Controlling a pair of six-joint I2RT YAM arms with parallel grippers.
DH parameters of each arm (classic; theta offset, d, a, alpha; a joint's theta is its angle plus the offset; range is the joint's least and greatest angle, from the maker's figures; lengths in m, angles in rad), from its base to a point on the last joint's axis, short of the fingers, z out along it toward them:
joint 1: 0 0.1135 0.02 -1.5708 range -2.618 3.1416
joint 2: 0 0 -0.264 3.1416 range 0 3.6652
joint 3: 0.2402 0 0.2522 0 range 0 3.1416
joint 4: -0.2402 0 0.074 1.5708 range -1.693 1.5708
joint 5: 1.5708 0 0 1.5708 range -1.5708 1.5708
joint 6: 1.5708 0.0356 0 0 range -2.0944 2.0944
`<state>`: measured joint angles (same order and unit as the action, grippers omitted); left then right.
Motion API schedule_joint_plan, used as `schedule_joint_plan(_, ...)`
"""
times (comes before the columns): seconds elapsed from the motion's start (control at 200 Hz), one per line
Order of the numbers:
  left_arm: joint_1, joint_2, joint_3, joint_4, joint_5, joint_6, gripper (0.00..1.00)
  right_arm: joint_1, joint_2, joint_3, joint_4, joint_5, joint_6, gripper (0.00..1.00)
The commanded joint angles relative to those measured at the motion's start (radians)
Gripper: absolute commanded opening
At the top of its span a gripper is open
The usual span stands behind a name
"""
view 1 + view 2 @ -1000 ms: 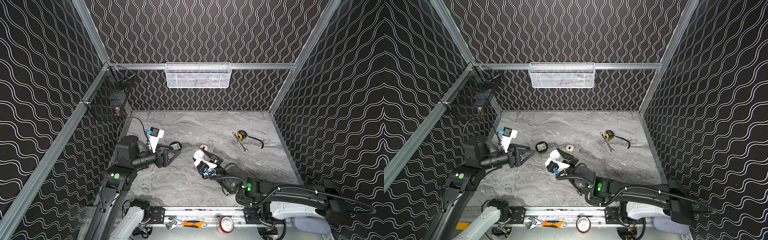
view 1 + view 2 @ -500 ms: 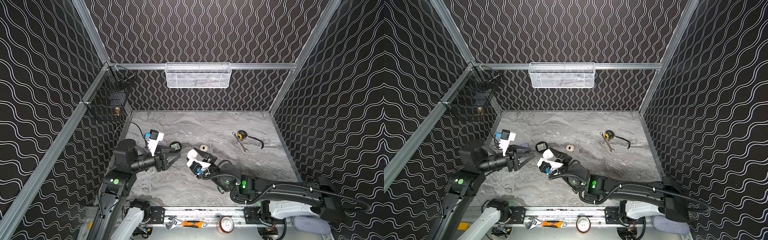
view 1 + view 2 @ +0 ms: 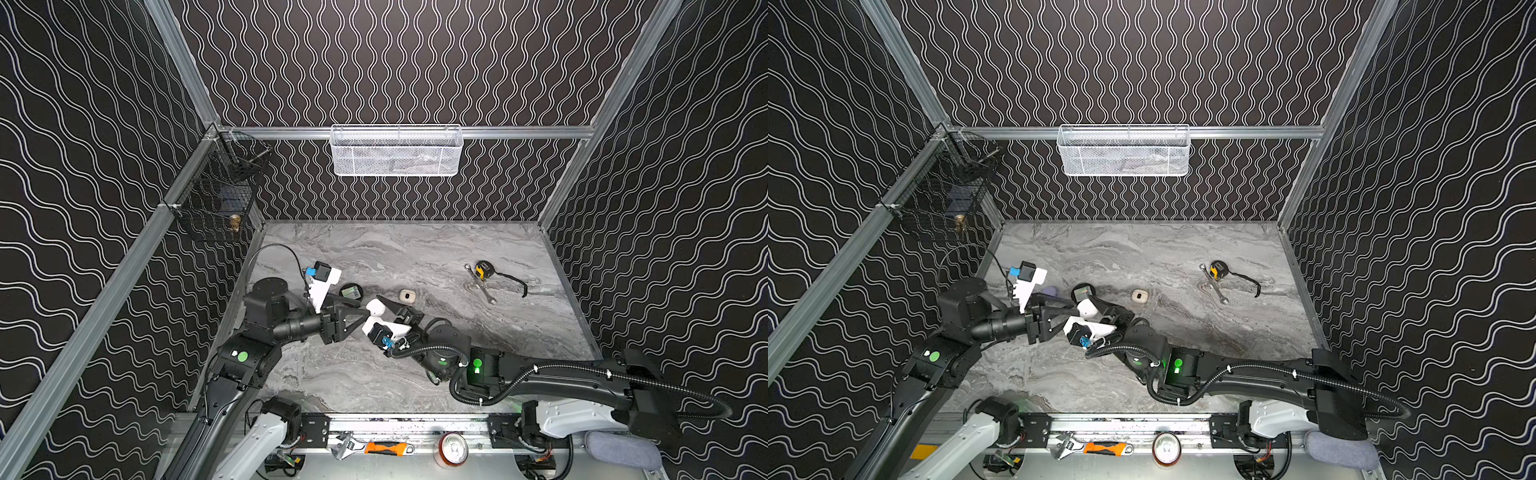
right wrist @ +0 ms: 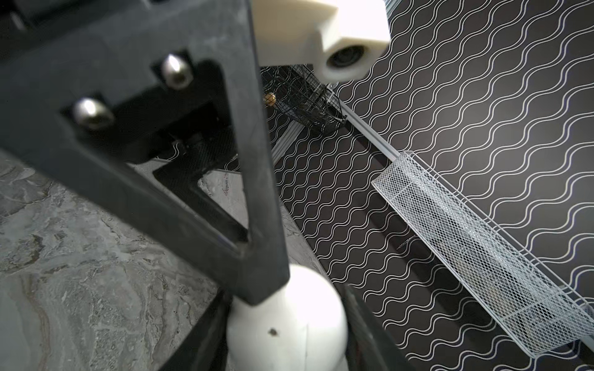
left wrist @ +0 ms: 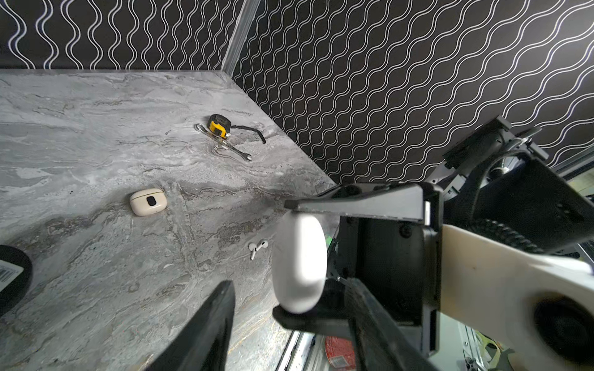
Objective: Insert wireless bluetooth earbuds into charging case
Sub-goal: Pass the charging case.
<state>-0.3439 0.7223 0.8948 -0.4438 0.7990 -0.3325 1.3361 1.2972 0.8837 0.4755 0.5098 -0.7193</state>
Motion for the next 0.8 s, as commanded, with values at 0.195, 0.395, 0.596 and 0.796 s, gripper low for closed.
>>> schedule_joint_plan(0.195, -0.041, 0.018, -0.011, 0.046, -0.069, 0.001, 0.51, 0.001, -0.001, 0.014, 0.025, -0.017, -0.005, 0.36)
schedule_joint_plan(0.395, -0.063, 0.029, 0.001, 0.008, -0.089, 0.024, 0.49, 0.001, 0.014, 0.018, 0.034, -0.010, -0.005, 0.37)
schedule_joint_plan(0.596, -0.085, 0.037, 0.010, -0.021, -0.106, 0.044, 0.46, 0.000, 0.019, 0.028, 0.031, -0.009, -0.006, 0.37)
schedule_joint_plan(0.796, -0.094, 0.049, 0.012, -0.019, -0.097, 0.046, 0.37, 0.000, 0.024, 0.035, 0.033, -0.009, -0.011, 0.37)
